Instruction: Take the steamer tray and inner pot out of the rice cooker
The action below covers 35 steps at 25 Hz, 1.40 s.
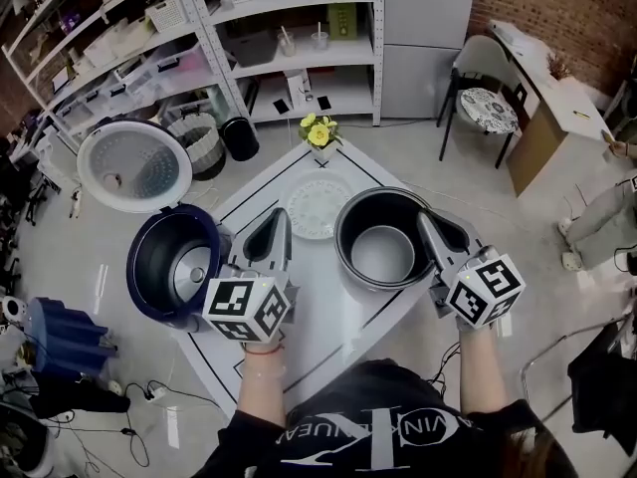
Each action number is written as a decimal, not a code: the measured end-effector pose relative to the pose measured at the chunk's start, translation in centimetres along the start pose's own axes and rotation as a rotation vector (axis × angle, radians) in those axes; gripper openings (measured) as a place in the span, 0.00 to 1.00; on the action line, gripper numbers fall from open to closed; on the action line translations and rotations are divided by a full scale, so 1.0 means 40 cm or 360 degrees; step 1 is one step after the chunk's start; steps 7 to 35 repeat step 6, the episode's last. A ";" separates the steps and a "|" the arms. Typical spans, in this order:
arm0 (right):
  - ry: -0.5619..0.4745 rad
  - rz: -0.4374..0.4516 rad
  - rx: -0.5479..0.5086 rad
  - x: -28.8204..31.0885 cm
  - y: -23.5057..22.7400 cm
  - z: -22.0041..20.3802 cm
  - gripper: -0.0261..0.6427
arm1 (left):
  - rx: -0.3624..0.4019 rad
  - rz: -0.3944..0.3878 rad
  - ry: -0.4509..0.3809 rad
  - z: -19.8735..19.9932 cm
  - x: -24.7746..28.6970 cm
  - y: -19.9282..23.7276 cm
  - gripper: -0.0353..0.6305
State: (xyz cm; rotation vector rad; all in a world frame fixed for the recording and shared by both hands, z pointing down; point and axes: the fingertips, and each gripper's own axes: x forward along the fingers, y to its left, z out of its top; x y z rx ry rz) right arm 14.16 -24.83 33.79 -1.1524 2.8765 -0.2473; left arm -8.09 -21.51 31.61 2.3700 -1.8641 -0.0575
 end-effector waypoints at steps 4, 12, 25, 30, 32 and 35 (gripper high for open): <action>0.0001 0.0007 0.0008 0.006 -0.006 -0.005 0.04 | -0.0016 0.0008 0.0008 -0.009 0.005 0.005 0.08; 0.0002 0.0013 0.0013 0.009 -0.008 -0.009 0.04 | -0.0020 0.0012 0.0012 -0.014 0.006 0.007 0.07; 0.0002 0.0013 0.0013 0.009 -0.008 -0.009 0.04 | -0.0020 0.0012 0.0012 -0.014 0.006 0.007 0.07; 0.0002 0.0013 0.0013 0.009 -0.008 -0.009 0.04 | -0.0020 0.0012 0.0012 -0.014 0.006 0.007 0.07; 0.0002 0.0013 0.0013 0.009 -0.008 -0.009 0.04 | -0.0020 0.0012 0.0012 -0.014 0.006 0.007 0.07; 0.0002 0.0013 0.0013 0.009 -0.008 -0.009 0.04 | -0.0020 0.0012 0.0012 -0.014 0.006 0.007 0.07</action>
